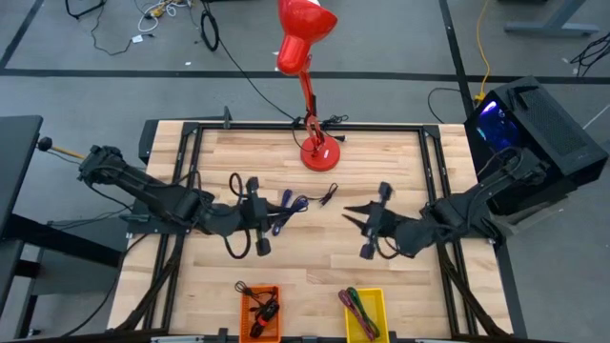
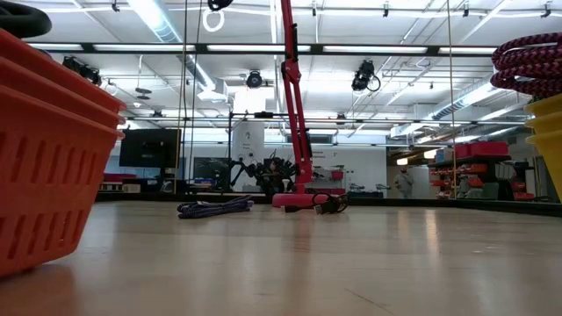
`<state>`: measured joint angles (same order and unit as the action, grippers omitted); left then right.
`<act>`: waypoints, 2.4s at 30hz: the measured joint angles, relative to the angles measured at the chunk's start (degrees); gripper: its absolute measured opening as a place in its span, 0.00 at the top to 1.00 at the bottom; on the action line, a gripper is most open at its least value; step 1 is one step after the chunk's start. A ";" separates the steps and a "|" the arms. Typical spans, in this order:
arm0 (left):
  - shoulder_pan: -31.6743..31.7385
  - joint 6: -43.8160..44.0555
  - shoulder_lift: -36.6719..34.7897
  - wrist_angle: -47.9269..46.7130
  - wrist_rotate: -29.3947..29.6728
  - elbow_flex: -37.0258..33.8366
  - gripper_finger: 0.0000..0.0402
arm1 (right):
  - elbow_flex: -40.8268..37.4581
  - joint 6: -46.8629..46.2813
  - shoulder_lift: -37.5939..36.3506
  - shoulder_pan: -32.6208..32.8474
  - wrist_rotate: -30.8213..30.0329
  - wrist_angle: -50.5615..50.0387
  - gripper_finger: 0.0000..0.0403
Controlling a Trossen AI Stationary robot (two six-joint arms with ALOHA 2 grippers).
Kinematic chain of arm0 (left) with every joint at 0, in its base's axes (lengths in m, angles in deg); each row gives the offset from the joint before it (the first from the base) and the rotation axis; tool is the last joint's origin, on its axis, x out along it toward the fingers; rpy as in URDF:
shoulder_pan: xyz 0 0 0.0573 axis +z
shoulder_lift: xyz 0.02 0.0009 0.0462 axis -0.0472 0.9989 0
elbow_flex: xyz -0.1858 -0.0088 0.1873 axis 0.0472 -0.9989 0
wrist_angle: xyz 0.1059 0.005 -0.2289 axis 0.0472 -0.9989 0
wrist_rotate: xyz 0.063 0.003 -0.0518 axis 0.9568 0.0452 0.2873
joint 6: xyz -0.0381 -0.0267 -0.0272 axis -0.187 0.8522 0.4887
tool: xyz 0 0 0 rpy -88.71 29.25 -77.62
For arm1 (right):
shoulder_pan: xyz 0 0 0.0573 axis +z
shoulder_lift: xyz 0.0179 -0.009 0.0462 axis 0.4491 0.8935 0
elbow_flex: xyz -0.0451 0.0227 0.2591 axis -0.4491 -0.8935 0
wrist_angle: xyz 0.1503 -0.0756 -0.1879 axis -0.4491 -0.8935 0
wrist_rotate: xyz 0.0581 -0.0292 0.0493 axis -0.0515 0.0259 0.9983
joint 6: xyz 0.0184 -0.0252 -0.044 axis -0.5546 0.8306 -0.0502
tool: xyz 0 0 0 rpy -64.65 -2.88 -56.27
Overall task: Pick & Place USB Port
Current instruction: Put the blue charger cable into the yellow bin
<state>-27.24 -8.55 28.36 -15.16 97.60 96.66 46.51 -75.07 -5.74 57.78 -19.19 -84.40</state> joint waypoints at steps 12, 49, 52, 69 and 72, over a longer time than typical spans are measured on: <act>0.31 -2.83 0.00 2.69 -0.19 0.00 0.95 | 0.00 16.80 1.89 -7.86 19.47 22.69 0.81; 0.62 -7.19 -0.04 7.42 -1.77 0.00 0.96 | 0.02 21.48 11.44 -16.27 35.57 41.52 0.99; 0.63 -7.10 -0.04 7.27 -0.91 0.00 0.92 | 0.07 21.41 11.44 -16.25 34.80 41.43 0.99; 0.48 -5.52 -0.72 1.37 5.17 0.03 0.67 | 0.04 19.61 3.74 -10.86 26.07 28.10 1.00; 0.05 -5.33 -1.90 -0.86 7.98 0.02 0.67 | 0.07 15.81 0.80 -7.47 23.34 21.48 1.00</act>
<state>-27.19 -13.89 26.46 -16.02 105.58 96.68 46.57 -59.25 -4.94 50.31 4.15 -62.92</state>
